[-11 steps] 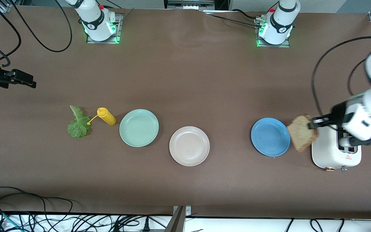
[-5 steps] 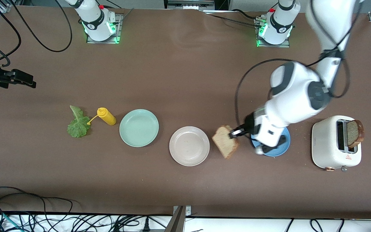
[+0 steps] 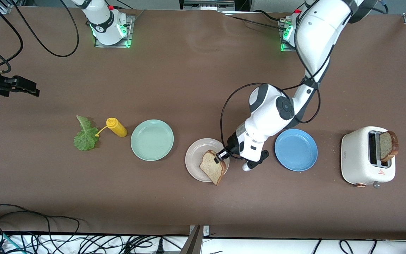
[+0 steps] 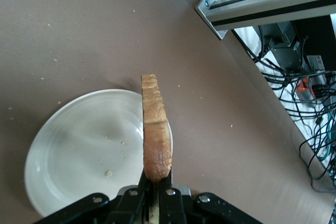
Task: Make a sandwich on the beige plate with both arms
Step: 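Carry the toast slice over the beige plate with the left gripper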
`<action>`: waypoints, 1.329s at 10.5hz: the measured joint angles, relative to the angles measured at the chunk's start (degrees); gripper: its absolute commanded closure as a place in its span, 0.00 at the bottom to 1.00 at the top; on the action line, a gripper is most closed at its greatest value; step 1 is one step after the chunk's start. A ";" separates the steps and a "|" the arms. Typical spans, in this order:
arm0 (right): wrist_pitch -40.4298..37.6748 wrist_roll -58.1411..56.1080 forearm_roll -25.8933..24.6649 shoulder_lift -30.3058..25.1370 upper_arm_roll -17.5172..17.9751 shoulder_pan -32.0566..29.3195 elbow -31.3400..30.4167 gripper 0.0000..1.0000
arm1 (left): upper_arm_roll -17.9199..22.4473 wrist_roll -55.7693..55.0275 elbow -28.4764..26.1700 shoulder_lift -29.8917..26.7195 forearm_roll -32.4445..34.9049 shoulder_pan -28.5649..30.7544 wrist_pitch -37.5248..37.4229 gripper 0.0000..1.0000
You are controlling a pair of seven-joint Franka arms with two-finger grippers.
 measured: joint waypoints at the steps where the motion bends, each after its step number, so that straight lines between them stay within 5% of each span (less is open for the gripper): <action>1: 0.00 0.00 0.00 0.00 0.00 0.00 0.00 0.00 | 0.00 -0.40 1.77 1.49 -1.91 -0.33 1.11 1.00; 14: 0.00 0.00 0.00 0.00 0.00 0.00 0.00 0.00 | -0.47 -6.12 3.69 4.16 -4.11 -2.21 -0.83 0.99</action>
